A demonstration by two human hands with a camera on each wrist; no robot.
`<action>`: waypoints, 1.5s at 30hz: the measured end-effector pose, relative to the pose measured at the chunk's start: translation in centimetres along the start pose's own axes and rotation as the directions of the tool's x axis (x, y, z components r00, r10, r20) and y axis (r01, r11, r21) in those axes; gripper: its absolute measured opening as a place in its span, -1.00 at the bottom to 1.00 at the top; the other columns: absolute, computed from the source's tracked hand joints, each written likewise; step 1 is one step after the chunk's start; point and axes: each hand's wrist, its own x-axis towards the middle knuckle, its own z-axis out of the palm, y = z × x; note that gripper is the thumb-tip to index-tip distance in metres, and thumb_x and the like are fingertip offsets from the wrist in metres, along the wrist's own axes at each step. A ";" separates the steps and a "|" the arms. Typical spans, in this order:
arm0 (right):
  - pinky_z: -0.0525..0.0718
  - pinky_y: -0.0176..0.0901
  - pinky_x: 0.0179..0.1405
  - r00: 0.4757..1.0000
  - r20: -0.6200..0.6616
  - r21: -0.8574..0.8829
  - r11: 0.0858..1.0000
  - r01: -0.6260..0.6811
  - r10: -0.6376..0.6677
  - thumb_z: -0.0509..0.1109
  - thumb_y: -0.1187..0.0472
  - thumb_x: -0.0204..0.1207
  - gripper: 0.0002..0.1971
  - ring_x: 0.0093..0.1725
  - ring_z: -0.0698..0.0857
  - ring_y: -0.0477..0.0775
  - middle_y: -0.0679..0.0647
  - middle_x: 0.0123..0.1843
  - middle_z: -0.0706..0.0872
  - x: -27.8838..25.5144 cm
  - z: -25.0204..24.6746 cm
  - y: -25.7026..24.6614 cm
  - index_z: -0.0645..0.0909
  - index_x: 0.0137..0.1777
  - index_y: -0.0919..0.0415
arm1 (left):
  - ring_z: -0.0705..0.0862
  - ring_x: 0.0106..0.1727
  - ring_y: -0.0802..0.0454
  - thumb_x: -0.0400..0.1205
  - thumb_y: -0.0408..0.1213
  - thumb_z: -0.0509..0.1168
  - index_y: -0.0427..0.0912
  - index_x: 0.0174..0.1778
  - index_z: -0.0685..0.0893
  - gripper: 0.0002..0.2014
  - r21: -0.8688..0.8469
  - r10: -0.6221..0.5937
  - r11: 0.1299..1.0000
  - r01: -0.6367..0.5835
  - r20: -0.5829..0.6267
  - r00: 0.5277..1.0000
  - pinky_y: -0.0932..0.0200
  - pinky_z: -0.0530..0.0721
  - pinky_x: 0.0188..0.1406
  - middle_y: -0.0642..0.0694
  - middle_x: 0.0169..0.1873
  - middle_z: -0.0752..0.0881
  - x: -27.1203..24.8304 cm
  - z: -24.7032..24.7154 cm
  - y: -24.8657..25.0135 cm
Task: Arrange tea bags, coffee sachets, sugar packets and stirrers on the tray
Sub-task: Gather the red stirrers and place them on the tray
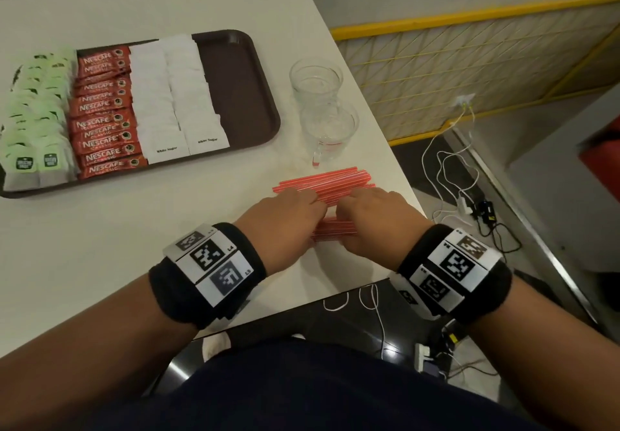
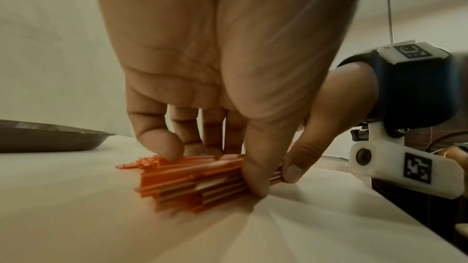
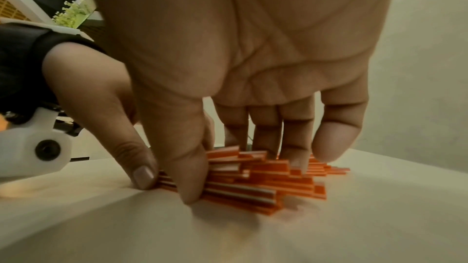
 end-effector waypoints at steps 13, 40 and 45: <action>0.40 -0.06 0.00 0.999 0.020 0.039 0.998 -0.051 0.050 0.36 0.10 0.47 -0.72 0.20 0.51 0.15 0.05 0.11 0.55 -0.4 0.3 -1.3 0.55 0.16 0.11 | 0.55 0.14 -0.12 0.71 -0.33 0.16 -0.13 0.23 0.53 -0.81 0.173 -0.088 0.981 0.087 -0.003 0.996 0.02 0.43 -0.03 -0.11 0.16 0.56 -0.4 0.3 1.6; 0.41 -0.20 -0.18 0.996 0.037 0.106 0.991 0.081 -0.085 0.47 0.14 0.46 -0.83 -0.16 0.55 0.03 0.00 -0.18 0.59 0.7 0.4 -1.5 0.51 -0.13 0.11 | 0.53 -0.12 -0.06 0.75 -0.39 0.06 -0.27 0.24 0.57 -0.77 0.026 -0.126 0.992 0.124 0.091 0.988 0.09 0.50 -0.13 -0.20 0.06 0.62 -1.6 0.1 2.4; 0.51 -0.16 -0.13 0.997 0.018 0.145 0.987 0.070 -0.073 0.46 0.13 0.47 -0.80 -0.10 0.62 0.07 0.04 -0.07 0.70 0.7 0.8 -1.3 0.62 0.04 0.16 | 0.55 -0.22 -0.03 0.73 -0.41 0.11 -0.25 0.19 0.60 -0.80 0.025 -0.115 0.993 0.113 0.146 0.983 0.15 0.45 -0.23 -0.11 -0.14 0.58 -1.5 -0.4 2.5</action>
